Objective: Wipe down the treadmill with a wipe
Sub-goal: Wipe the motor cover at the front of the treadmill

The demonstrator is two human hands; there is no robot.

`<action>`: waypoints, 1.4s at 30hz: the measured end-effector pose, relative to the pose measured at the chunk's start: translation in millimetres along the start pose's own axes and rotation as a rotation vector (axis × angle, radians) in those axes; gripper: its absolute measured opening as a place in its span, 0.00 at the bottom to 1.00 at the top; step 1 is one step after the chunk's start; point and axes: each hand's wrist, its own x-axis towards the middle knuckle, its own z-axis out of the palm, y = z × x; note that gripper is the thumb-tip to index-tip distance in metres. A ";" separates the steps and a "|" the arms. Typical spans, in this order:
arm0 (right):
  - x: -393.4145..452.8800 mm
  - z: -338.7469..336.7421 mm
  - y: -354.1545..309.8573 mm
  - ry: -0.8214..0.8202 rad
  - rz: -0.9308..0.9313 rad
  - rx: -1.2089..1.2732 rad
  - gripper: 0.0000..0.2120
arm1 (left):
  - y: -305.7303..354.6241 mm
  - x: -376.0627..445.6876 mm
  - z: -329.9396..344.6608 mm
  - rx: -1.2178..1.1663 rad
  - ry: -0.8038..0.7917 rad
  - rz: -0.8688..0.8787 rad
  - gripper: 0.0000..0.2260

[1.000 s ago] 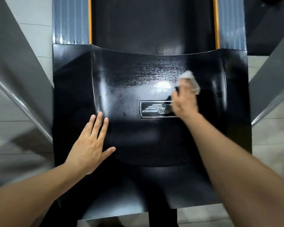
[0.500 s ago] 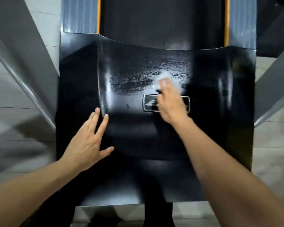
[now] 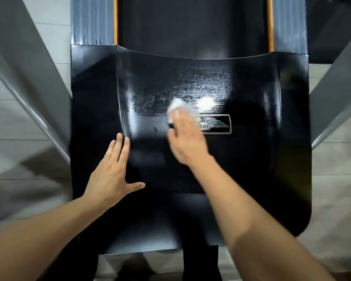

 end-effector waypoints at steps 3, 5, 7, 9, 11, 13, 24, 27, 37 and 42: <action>1.7 11.5 -65.2 -0.146 -0.170 0.158 0.28 | -3.7 -2.5 2.1 -0.034 0.011 -0.053 0.66; -13.9 17.8 -79.1 -0.223 -0.230 0.196 0.30 | -5.3 -1.9 4.4 -0.054 0.011 -0.087 0.67; -33.2 18.9 -70.0 -0.232 -0.256 0.181 0.28 | -6.3 -1.6 5.3 -0.078 -0.001 -0.088 0.67; -55.8 11.9 -50.9 -0.225 -0.262 0.187 0.26 | -6.4 -2.0 5.3 -0.111 -0.014 -0.089 0.67; -74.5 4.0 -34.9 -0.249 -0.287 0.174 0.25 | -6.6 -2.0 5.0 -0.135 -0.022 -0.088 0.67; -74.7 4.0 -27.6 -0.260 -0.260 0.158 0.26 | -5.5 -1.3 5.1 -0.151 -0.032 -0.091 0.67; 34.9 24.8 -86.0 -0.295 -0.090 0.328 0.26 | -3.5 0.0 -1.3 -0.125 -0.091 -0.093 0.67; -55.2 17.5 -75.7 -0.252 -0.147 0.359 0.25 | -5.3 -3.0 -5.4 -0.128 -0.095 -0.073 0.66; -96.2 16.6 -47.3 -0.202 0.033 0.196 0.28 | -1.9 -2.8 -3.2 -0.119 -0.087 -0.107 0.67; -6.2 24.4 -41.9 -0.209 0.098 0.183 0.28 | 0.0 -2.7 -6.0 -0.013 -0.075 -0.086 0.67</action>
